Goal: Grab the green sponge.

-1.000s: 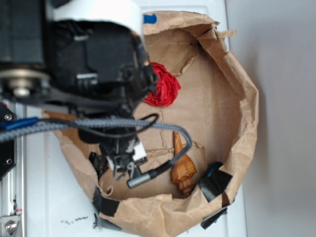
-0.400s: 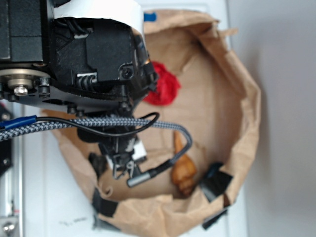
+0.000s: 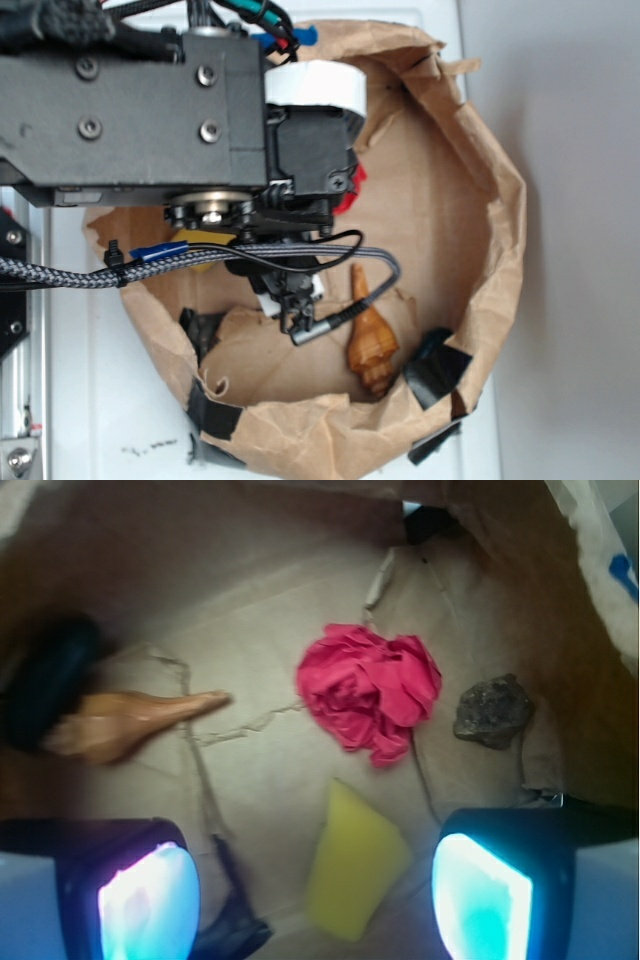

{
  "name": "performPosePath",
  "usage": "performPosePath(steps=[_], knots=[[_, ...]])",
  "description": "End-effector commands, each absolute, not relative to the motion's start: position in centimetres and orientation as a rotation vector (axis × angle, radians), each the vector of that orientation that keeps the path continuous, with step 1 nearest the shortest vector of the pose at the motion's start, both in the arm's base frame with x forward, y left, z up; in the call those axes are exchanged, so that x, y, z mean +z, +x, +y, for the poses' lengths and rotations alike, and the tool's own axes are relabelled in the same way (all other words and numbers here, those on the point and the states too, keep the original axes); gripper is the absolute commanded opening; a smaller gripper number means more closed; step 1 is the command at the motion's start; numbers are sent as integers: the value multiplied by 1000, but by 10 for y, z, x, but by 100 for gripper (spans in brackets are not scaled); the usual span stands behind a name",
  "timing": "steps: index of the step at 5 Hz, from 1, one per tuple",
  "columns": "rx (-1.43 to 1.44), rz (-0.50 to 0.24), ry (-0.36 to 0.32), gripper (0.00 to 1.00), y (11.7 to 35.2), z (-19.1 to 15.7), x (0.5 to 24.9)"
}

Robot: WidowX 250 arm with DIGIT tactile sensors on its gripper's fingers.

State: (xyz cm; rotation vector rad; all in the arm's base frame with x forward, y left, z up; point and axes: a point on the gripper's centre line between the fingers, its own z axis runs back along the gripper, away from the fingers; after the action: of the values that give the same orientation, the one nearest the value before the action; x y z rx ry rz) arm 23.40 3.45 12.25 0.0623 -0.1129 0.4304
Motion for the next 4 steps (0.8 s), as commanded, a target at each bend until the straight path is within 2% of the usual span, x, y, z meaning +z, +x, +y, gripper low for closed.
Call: performPosePath(steps=[1, 2, 4], knots=[[518, -240, 37, 100, 226, 55, 120], [580, -185, 40, 100, 230, 60, 109], [642, -121, 17, 100, 241, 53, 103]])
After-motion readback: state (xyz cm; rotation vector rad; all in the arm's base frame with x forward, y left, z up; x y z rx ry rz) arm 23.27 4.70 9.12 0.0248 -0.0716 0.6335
